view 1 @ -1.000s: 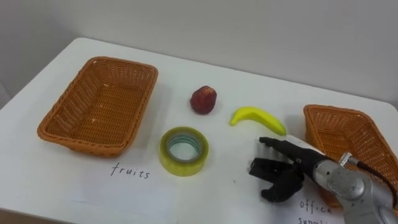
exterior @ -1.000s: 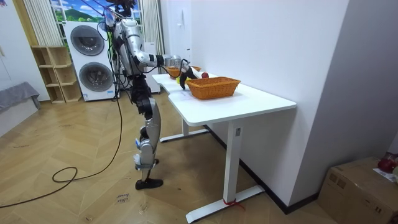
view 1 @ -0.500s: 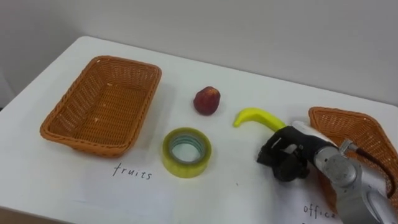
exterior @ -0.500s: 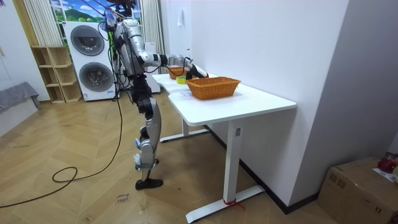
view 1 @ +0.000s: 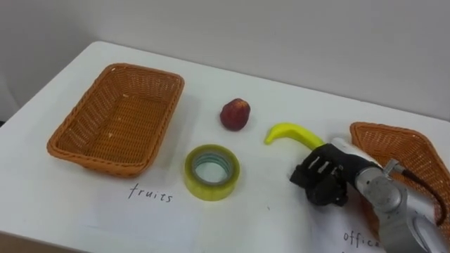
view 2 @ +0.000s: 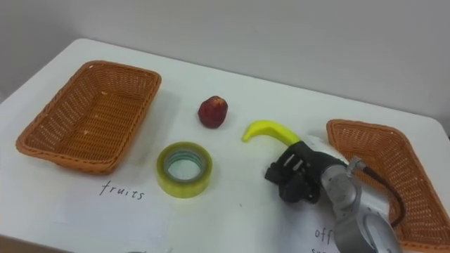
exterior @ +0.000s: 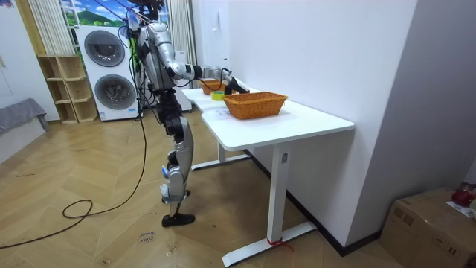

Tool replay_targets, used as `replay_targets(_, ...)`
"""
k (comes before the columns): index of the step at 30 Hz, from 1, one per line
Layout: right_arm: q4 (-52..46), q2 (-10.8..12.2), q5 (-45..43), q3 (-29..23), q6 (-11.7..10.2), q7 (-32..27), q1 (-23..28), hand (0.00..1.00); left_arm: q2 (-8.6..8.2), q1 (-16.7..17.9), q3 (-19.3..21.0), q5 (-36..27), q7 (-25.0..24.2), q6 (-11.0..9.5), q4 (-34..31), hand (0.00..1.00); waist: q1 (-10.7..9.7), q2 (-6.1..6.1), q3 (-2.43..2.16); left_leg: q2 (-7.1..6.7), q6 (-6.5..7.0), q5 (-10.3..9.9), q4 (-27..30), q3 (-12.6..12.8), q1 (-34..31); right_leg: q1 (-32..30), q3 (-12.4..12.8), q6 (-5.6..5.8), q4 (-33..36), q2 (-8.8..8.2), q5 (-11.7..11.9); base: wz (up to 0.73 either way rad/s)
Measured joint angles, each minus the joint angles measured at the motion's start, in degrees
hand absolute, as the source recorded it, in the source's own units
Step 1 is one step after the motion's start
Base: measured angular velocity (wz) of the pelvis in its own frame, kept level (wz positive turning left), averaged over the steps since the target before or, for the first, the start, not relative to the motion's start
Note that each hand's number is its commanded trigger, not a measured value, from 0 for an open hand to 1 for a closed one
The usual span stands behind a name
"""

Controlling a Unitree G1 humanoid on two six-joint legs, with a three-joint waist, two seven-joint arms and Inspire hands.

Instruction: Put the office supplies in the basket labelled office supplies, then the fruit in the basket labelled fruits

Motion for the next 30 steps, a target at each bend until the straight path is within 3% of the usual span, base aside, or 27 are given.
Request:
replay_targets(7,-5.0,1.3,1.7,-1.0,0.4,0.0,2.7,1.0,-0.16,0.3,0.0,0.0,0.5,-0.2,0.0,0.0,-0.3,0.15,-0.09,0.02,-0.04,0.1,0.1,0.3,-0.5,-1.1,0.1,0.0,0.1,-0.04,0.0,-0.04)
replay_targets(12,-7.6,1.2,2.3,-1.2,0.2,1.1,2.9,1.0,-0.15,1.0,0.1,-0.4,0.5,-1.7,-1.5,0.0,-1.1,0.11,-0.14,0.01,0.03,0.2,-0.1,1.1,-1.0,-1.9,0.6,-0.02,0.2,-0.11,0.0,-0.05)
replay_targets(16,-11.7,1.2,5.4,-2.7,-2.1,1.1,3.8,1.0,-0.75,2.7,0.3,-0.2,0.6,-4.5,-2.2,0.0,-1.9,0.51,-0.11,-0.02,0.11,0.3,-0.1,1.8,-0.7,-1.8,1.5,0.03,0.1,-0.15,0.1,-0.09)
replay_targets(23,-19.3,1.2,11.9,-8.3,-5.8,-1.0,4.0,1.0,-0.88,4.1,1.4,-0.1,0.0,-6.0,-0.6,0.0,-3.2,1.5,0.38,0.02,0.11,0.3,-1.1,2.4,0.4,-1.2,2.1,0.04,0.1,-0.11,0.0,-0.04)
replay_targets(30,-21.6,1.2,12.3,-11.4,-8.8,-6.6,4.0,1.0,-1.62,5.1,2.0,-0.3,-0.5,-7.1,0.4,0.0,-3.3,1.26,0.33,0.02,0.12,0.3,-1.1,2.5,0.2,-1.5,2.2,0.05,0.1,-0.11,0.1,0.0)
